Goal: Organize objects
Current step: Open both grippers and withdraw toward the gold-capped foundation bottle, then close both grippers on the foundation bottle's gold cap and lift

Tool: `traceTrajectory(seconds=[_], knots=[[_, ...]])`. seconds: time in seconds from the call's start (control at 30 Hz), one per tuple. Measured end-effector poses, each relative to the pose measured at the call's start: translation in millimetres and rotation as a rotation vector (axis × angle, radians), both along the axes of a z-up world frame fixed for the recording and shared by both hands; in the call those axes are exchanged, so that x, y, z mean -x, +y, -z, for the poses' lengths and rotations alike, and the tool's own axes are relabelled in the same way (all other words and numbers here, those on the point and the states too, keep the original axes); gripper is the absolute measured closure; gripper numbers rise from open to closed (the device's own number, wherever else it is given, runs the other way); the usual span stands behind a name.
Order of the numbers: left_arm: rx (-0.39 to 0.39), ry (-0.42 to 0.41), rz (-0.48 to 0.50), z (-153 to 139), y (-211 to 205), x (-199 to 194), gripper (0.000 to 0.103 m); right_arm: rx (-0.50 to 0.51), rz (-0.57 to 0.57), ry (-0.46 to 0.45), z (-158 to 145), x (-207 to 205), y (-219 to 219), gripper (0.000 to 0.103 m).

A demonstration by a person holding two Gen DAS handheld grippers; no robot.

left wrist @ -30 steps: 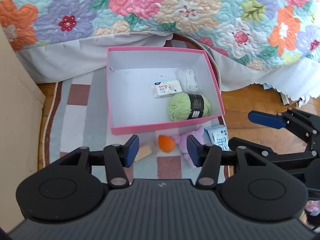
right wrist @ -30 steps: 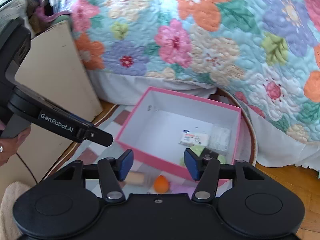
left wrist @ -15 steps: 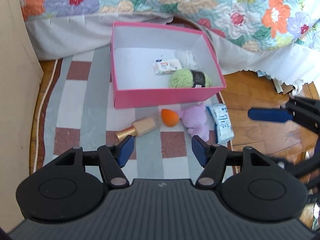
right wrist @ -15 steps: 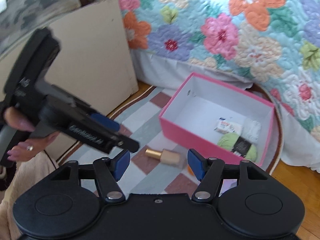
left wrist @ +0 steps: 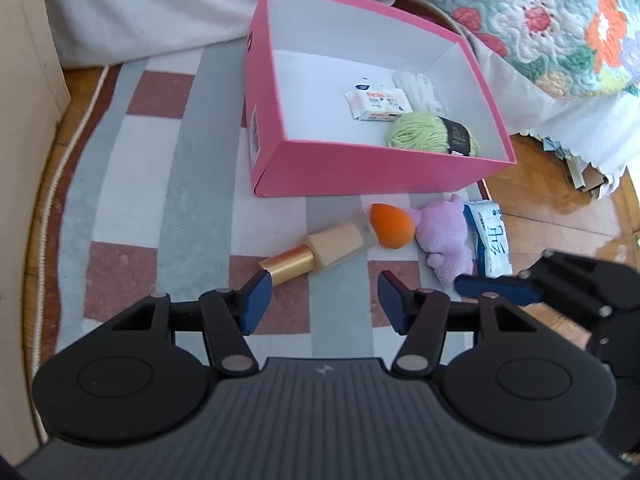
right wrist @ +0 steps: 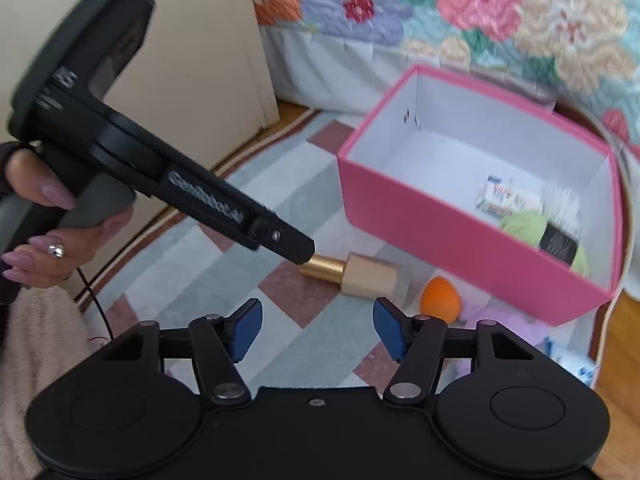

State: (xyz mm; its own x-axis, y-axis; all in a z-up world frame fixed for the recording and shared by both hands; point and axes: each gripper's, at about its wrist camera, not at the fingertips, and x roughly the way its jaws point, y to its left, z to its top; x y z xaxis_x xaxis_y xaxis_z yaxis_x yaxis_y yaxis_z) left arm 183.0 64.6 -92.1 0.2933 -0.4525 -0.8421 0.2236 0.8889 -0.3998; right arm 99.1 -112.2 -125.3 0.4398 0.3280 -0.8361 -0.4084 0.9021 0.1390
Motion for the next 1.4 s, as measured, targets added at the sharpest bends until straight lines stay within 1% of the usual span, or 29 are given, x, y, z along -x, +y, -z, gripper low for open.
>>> traceTrajectory(seconds=[0.1, 0.2, 0.23, 0.3, 0.33, 0.4, 0.43, 0.5, 0.6, 0.7, 0.87, 0.93, 1.0, 1.03, 1.17, 1.27, 1.3, 1.33, 1.4], knots=[[0.029, -0.009, 0.002, 16, 2, -5, 0.050, -0.017, 0.028, 0.000, 20, -6, 2, 0.038], [0.121, 0.015, 0.022, 34, 5, -12, 0.054, -0.025, 0.049, -0.002, 42, -11, 3, 0.038], [0.129, 0.025, 0.020, 39, 5, -14, 0.055, -0.021, 0.063, 0.004, 49, -13, 4, 0.038], [0.116, 0.006, 0.019, 48, 4, -17, 0.057, -0.016, 0.087, 0.007, 58, -14, 5, 0.039], [0.107, 0.006, 0.008, 52, 3, -17, 0.060, -0.012, 0.093, -0.002, 62, -14, 6, 0.039], [0.131, 0.040, -0.009, 62, 2, -18, 0.060, 0.020, 0.084, -0.027, 68, -13, 12, 0.039], [0.138, 0.044, -0.019, 64, 2, -18, 0.061, 0.033, 0.073, -0.036, 72, -12, 16, 0.040], [0.117, 0.009, -0.015, 65, -1, -18, 0.063, 0.040, 0.067, -0.041, 78, -13, 19, 0.040], [0.110, -0.041, -0.023, 64, -1, -21, 0.063, 0.018, 0.087, -0.032, 82, -16, 20, 0.040], [0.084, -0.085, -0.022, 67, -2, -24, 0.063, 0.004, 0.112, -0.024, 85, -21, 20, 0.040], [0.082, -0.084, -0.026, 79, -2, -34, 0.063, 0.001, 0.139, -0.019, 89, -25, 19, 0.040], [0.125, -0.067, -0.030, 82, 0, -36, 0.063, -0.002, 0.149, -0.016, 89, -25, 18, 0.040], [0.206, -0.013, -0.054, 88, 3, -37, 0.063, -0.006, 0.151, -0.015, 89, -23, 17, 0.040], [0.233, 0.019, -0.061, 92, 3, -38, 0.063, -0.008, 0.151, -0.020, 89, -22, 16, 0.040], [0.266, 0.088, -0.054, 99, -2, -32, 0.064, 0.014, 0.145, -0.030, 86, -16, 13, 0.040], [0.288, 0.116, -0.061, 99, -4, -27, 0.064, -0.003, 0.146, 0.001, 81, -11, 7, 0.039], [0.307, 0.135, -0.067, 100, -3, -26, 0.064, -0.035, 0.152, 0.020, 77, -8, 3, 0.036], [0.328, 0.158, -0.070, 102, -3, -24, 0.064, -0.083, 0.158, 0.039, 73, -4, -3, 0.030], [0.352, 0.199, -0.069, 104, -4, -21, 0.064, -0.141, 0.167, 0.056, 66, 2, -10, 0.021]])
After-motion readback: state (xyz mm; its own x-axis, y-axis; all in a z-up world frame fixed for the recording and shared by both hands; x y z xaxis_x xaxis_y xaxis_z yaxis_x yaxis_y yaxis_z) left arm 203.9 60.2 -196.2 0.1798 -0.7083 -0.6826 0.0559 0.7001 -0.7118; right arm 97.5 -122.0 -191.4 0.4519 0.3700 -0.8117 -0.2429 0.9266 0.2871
